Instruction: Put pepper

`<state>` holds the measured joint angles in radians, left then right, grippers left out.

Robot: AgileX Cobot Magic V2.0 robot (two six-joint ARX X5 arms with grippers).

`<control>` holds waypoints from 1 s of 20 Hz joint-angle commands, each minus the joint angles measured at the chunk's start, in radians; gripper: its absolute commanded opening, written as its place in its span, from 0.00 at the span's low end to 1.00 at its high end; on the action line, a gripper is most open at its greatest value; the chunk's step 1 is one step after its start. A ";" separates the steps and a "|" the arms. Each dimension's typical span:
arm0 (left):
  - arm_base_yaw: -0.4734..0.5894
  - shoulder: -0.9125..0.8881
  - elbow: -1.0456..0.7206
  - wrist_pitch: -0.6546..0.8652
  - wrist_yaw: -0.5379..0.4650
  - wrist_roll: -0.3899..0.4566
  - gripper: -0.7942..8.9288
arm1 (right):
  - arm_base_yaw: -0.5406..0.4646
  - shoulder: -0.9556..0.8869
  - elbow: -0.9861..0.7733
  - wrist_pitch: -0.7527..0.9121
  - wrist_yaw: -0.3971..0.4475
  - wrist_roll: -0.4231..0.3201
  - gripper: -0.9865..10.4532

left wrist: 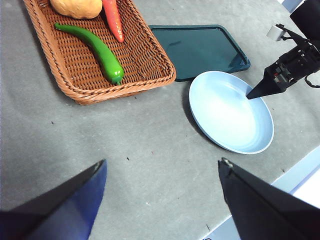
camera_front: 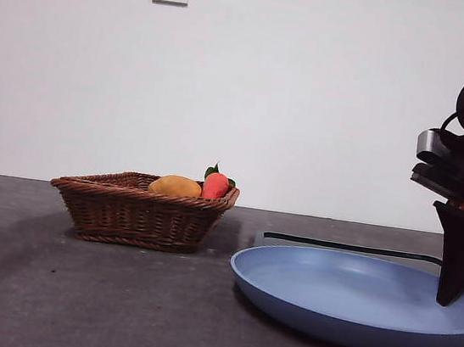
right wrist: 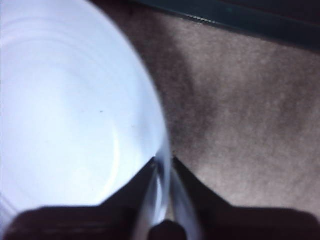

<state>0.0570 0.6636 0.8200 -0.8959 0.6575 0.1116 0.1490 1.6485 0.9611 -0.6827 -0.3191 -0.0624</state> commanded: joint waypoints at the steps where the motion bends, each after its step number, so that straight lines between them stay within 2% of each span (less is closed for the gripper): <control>1: -0.002 0.003 0.017 0.013 -0.004 -0.008 0.48 | 0.002 0.020 0.016 0.002 0.003 0.013 0.09; 5: -0.039 0.013 0.019 0.062 -0.058 -0.045 0.48 | 0.002 -0.037 0.016 -0.029 -0.023 0.026 0.09; 8: -0.097 0.082 0.020 0.135 -0.068 -0.123 0.48 | -0.005 -0.149 0.016 -0.047 -0.053 0.070 0.09; 13: -0.254 0.286 0.043 0.317 -0.214 -0.210 0.48 | -0.017 -0.361 0.016 -0.119 -0.048 0.074 0.09; 17: -0.369 0.541 0.213 0.326 -0.389 -0.217 0.48 | -0.029 -0.505 0.016 -0.143 -0.049 0.108 0.09; 20: -0.420 0.734 0.371 0.318 -0.461 -0.217 0.48 | -0.031 -0.584 0.016 -0.165 -0.048 0.118 0.09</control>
<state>-0.3588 1.3819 1.1778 -0.5831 0.1963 -0.0994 0.1177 1.0557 0.9630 -0.8574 -0.3634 0.0402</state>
